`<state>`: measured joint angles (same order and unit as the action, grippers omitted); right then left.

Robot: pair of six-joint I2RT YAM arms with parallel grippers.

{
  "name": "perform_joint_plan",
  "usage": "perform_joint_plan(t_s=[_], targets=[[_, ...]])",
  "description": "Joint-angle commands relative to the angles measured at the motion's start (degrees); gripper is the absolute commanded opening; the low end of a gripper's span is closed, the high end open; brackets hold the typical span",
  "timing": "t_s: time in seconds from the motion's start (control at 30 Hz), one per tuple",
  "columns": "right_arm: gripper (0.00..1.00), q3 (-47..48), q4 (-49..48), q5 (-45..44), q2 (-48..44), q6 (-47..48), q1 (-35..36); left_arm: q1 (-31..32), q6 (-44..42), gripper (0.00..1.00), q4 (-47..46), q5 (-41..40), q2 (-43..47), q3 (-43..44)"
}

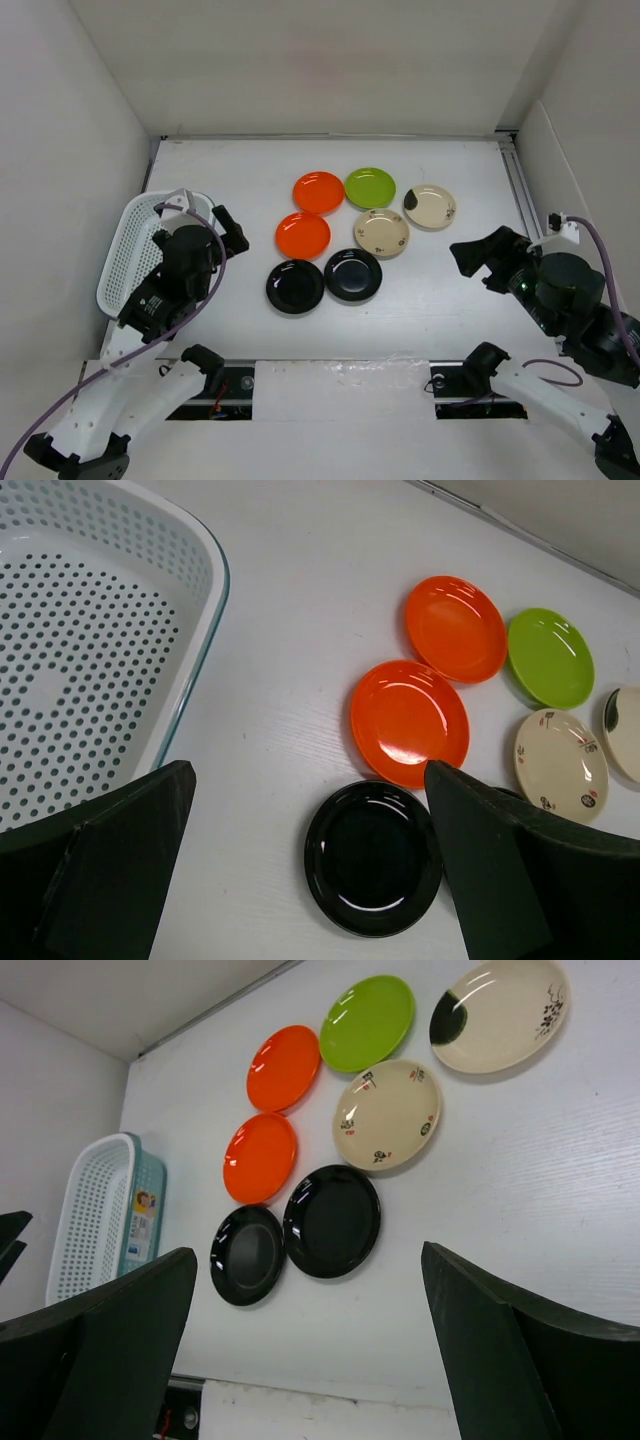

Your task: Place the plates into the plastic bin on the countertop

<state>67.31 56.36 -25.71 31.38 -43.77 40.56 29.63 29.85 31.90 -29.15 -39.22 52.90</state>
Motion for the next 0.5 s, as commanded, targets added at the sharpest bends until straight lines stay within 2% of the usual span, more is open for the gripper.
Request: perform_joint_plan(t_s=[0.0, 0.13, 0.23, 0.4, 0.47], targets=[[1.0, -0.34, -2.22, -1.27, -0.17, 0.0, -0.13, 0.08, -0.92, 1.0, -2.19, -0.21, 0.37, 0.18], [1.0, -0.86, -4.4, -0.04, -1.66, 0.0, -0.13, 0.08, -0.93, 1.0, -3.06, 2.42, -0.24, 0.88], [1.0, -3.31, -7.65, 2.15, -4.04, 0.0, -0.13, 0.08, 2.83, 1.0, -5.87, 7.33, -2.34, 1.59], [1.0, -5.87, -12.06, 7.51, -4.83, 1.66, -0.13, 0.08, 10.23, 1.0, -22.19, 14.72, -10.68, -1.4], [1.0, -5.87, -12.85, 9.97, -3.78, 1.67, -0.13, 0.08, 10.23, 1.0, -25.21, 16.58, -18.23, -0.53]])
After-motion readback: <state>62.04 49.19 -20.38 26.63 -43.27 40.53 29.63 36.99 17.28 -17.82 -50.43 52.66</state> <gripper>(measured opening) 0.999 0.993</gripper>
